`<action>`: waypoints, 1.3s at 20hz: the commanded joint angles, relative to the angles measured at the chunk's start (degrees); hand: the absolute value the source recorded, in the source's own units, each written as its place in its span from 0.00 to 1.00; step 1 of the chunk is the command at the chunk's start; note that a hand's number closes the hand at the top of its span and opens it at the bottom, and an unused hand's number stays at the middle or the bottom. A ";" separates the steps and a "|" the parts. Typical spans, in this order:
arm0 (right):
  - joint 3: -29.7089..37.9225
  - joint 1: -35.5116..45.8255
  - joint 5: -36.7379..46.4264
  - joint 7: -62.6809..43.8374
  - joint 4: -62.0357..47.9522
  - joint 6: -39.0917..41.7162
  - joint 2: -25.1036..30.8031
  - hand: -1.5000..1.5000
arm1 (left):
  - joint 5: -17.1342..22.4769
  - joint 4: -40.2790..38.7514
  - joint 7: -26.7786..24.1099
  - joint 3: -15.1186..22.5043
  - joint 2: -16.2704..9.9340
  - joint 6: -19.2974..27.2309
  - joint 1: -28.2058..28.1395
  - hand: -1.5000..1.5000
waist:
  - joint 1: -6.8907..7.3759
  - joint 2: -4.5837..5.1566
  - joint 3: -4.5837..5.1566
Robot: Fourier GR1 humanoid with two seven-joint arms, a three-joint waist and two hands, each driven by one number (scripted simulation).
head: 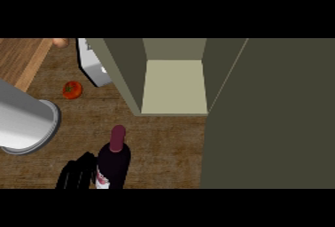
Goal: Pick up the wine, place it into the cabinet and close the cabinet
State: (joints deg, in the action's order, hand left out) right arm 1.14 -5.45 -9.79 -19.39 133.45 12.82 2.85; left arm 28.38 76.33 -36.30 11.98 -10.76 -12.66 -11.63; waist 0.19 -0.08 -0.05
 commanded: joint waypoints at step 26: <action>-1.79 1.40 1.17 -2.56 1.35 -0.81 -0.74 0.00 | -8.63 10.06 25.49 2.26 10.72 29.57 29.57 1.00 | -0.64 0.10 0.05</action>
State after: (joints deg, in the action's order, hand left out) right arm 0.79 -4.48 -9.66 -20.36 132.95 12.84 2.49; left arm 21.11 91.17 -11.35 13.74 -0.70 12.14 10.96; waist -0.29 0.01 -0.01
